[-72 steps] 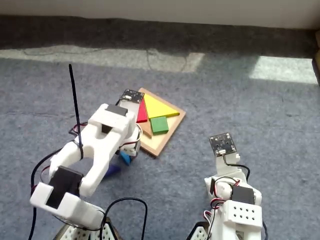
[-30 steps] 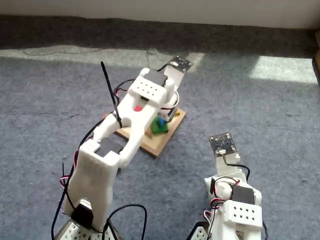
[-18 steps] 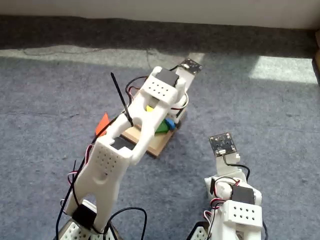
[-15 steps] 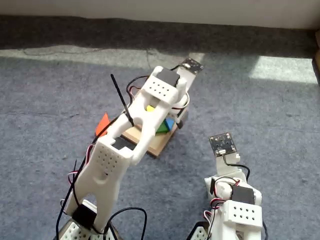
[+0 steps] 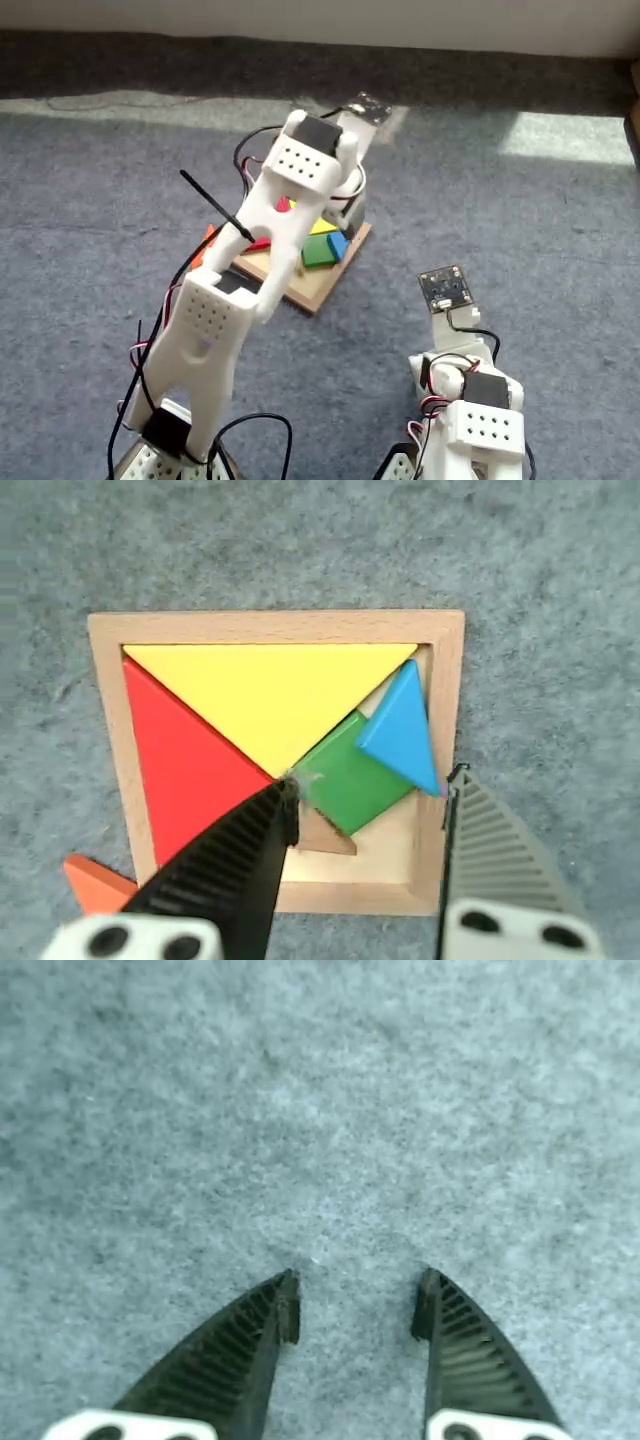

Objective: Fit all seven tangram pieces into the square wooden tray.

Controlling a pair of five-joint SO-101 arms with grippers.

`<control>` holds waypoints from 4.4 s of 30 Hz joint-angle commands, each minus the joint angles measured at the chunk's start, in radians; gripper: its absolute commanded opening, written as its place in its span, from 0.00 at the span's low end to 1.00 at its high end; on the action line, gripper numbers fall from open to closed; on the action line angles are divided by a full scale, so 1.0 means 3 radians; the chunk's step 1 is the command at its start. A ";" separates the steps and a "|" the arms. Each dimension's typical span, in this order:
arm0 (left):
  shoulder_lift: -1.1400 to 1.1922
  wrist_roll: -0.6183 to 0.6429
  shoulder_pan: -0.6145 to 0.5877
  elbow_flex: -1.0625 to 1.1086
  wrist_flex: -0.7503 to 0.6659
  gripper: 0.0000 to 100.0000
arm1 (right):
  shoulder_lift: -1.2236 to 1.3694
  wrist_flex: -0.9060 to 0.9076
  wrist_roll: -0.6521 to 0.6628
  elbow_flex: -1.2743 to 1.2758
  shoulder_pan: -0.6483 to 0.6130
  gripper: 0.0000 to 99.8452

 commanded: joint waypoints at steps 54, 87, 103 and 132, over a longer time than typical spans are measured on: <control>-0.3798 -0.1105 -0.1562 0.4744 -0.1171 0.25 | -0.0008 -0.0059 -0.0005 0.0018 0.0095 0.18; -0.1670 -0.1110 -0.1880 0.3767 -0.2051 0.13 | -0.0008 -0.0059 -0.0005 0.0023 0.0095 0.18; -0.2524 -0.2041 -0.1823 0.3659 -0.1478 0.01 | -0.0008 -0.0059 -0.0005 0.0023 0.0095 0.18; -0.2544 -0.4552 -0.0770 0.3665 -0.1314 0.01 | -0.0008 -0.0064 -0.0005 0.0018 0.0090 0.18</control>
